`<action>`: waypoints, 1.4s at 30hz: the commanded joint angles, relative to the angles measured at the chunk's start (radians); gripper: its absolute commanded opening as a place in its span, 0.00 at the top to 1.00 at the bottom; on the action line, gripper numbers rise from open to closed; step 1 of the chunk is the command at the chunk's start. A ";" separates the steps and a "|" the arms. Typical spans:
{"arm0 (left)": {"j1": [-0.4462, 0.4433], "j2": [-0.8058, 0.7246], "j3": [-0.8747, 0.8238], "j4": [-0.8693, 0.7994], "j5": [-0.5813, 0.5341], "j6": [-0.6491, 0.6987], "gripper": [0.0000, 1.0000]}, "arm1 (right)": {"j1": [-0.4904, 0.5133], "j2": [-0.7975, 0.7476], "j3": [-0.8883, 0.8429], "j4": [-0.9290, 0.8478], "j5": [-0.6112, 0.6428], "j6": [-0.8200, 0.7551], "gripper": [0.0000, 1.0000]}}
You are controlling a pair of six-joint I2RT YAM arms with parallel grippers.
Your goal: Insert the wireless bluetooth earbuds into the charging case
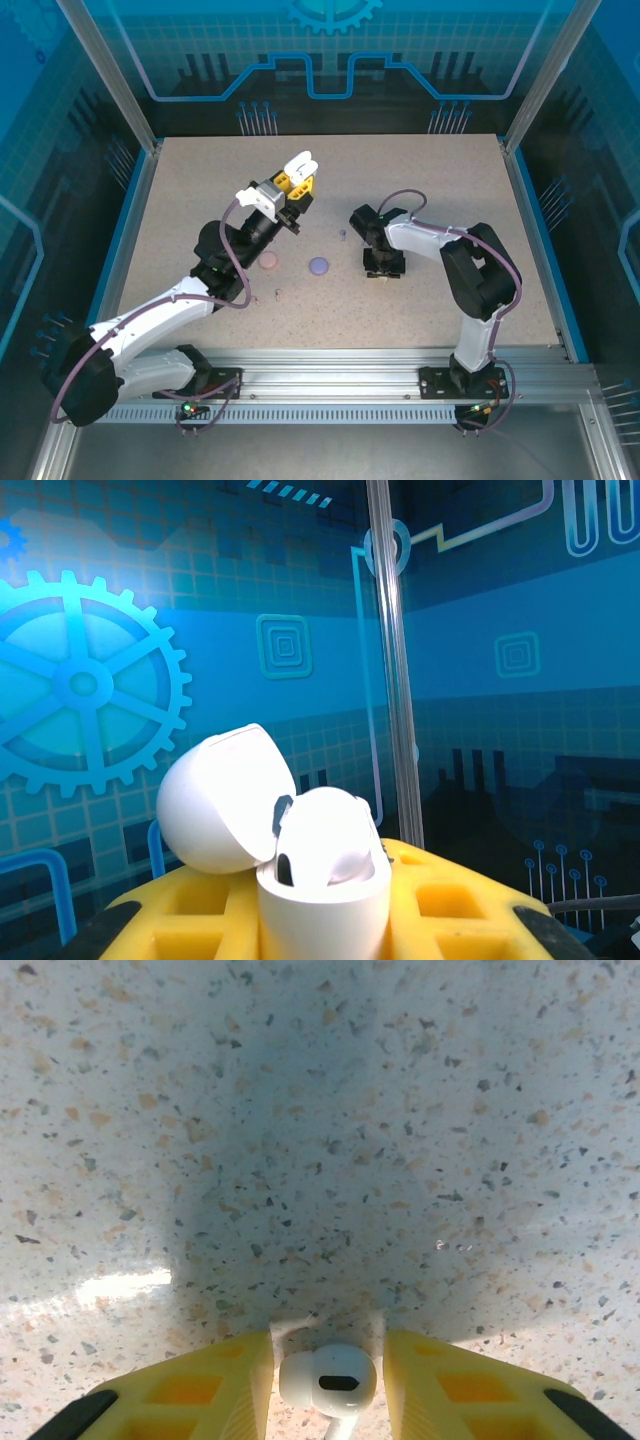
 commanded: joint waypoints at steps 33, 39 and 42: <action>-0.007 -0.006 0.016 0.016 0.011 0.007 1.00 | -0.054 -0.057 -0.058 0.062 0.046 -0.081 0.73; -0.008 -0.001 0.019 0.012 0.018 0.003 1.00 | -0.018 -0.186 -0.061 0.099 0.097 -0.119 0.73; -0.008 -0.002 0.020 0.010 0.022 0.000 1.00 | 0.001 -0.262 -0.041 0.110 0.118 -0.144 0.73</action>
